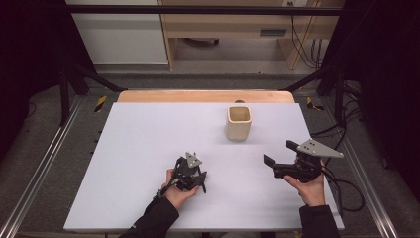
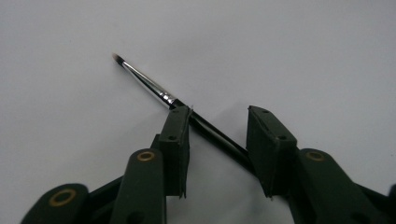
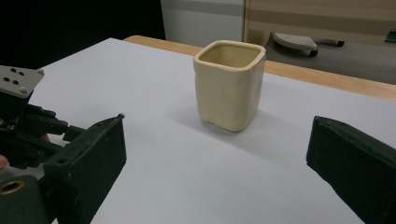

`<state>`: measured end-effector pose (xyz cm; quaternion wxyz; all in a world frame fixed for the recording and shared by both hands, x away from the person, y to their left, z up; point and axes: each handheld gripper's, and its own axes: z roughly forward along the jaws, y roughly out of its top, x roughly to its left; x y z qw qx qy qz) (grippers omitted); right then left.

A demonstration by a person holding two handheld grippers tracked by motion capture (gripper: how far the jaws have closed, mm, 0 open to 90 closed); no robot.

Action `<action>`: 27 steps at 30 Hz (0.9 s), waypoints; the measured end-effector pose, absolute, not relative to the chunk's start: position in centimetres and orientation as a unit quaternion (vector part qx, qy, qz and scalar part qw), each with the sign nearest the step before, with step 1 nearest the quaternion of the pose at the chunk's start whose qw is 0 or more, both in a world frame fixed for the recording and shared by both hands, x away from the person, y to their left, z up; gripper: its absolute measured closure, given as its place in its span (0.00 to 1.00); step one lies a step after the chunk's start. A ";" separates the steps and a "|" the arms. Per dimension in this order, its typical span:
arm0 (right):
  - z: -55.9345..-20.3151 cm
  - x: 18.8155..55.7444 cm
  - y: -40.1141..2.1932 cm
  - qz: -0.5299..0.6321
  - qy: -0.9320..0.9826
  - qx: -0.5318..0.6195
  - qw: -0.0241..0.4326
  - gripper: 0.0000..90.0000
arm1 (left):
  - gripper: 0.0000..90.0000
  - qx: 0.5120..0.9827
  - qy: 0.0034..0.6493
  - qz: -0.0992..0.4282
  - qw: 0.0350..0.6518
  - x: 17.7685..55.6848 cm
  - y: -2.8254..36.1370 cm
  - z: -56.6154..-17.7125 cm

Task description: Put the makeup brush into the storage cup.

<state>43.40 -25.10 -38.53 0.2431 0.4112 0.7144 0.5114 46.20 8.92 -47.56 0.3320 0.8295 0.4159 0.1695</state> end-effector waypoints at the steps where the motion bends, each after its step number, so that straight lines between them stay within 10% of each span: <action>1: -38.5 43.4 -25.1 0.511 0.714 0.411 0.243 0.06 | 0.69 0.830 0.415 0.169 0.332 46.2 9.0 -47.5; 27: -38.6 43.4 -25.0 0.510 0.716 0.411 0.241 0.06 | 0.82 0.849 0.390 0.129 0.332 45.8 8.8 -47.2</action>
